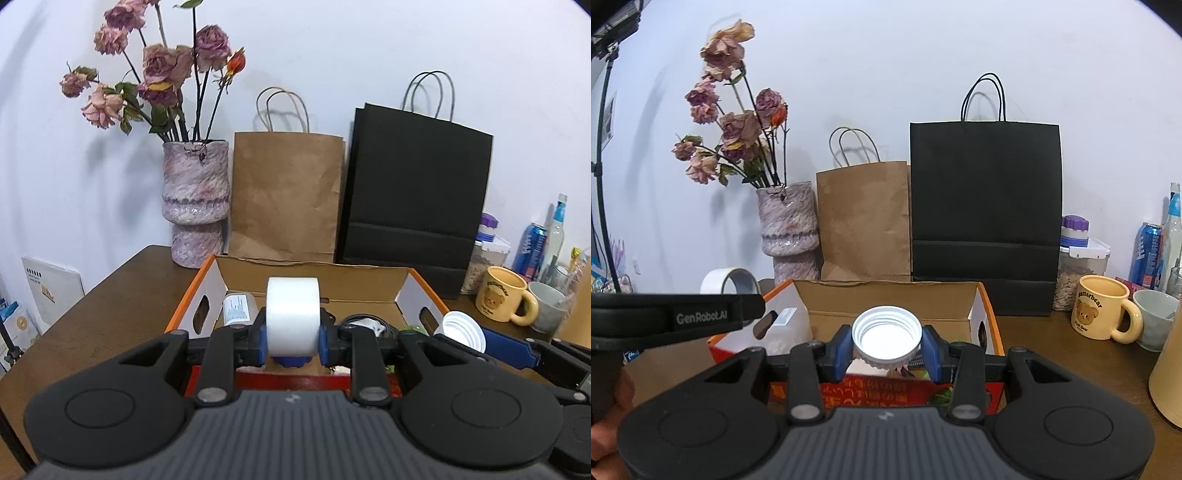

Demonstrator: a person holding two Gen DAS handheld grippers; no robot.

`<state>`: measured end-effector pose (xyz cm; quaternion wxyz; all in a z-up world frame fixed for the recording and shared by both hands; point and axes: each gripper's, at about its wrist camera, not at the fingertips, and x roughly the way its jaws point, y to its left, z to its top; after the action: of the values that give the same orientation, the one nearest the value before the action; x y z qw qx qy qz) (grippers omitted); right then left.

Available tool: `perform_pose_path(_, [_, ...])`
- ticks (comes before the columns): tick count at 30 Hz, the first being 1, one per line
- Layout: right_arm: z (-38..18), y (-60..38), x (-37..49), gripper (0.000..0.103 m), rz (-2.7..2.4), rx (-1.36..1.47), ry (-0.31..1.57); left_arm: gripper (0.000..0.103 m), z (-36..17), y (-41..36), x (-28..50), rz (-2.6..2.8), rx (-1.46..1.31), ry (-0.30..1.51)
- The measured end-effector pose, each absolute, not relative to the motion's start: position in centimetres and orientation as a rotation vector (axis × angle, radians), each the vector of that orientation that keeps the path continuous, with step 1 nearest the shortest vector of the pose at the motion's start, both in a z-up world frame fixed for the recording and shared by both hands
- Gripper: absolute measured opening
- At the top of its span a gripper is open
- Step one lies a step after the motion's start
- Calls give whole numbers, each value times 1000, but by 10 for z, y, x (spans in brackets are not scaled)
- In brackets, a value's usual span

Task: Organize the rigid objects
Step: 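Carry the tape roll and bottle cap over the box with both tools, then open both tools to drop the tape roll and cap into the box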

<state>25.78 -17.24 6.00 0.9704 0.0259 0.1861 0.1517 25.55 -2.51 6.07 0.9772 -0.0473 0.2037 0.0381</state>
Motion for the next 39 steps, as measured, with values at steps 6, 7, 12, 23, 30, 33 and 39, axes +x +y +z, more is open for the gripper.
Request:
perform_pose_path(6, [58,-170,283,39,294,71,381,25,55,-18,281,99,-115,428])
perform_pose_path(7, [57,-170,288,39,292,77,384,25,54,-17,285,101,-116,431])
perform_pose_path(12, [52,-170,310,39,274,89,398,25,49,-16,305,112,-108,441])
perform_pose_path(23, [39,-162,357,39,256,70,422,25,38,-10,349,136,-86,461])
perform_pose_path(30, [28,-161,382,39,258,65,441,25,29,-3,374,160,-66,479])
perform_pose_path(33, [22,-160,391,39,258,56,454,25,25,-1,382,161,-56,483])
perform_pose_path(39, [14,-158,399,39,255,31,469,25,18,1,390,150,-42,496])
